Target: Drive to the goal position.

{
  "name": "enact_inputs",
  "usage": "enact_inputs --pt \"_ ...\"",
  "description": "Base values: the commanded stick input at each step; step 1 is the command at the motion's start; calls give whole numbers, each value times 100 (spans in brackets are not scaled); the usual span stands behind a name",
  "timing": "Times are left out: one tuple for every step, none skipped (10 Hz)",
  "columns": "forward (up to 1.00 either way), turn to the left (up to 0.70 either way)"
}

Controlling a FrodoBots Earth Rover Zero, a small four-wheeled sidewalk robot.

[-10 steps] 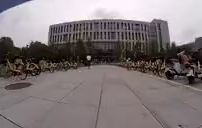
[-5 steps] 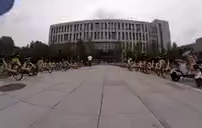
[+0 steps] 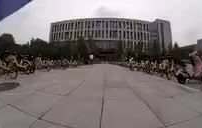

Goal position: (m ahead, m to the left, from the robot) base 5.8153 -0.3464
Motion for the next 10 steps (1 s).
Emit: enact_inputs --pt "60 1" --pt "60 1" --pt "60 1" --pt "60 1" --pt "60 1" --pt "60 1" --pt "60 1" --pt "60 1" --pt "60 1" --pt "60 1"
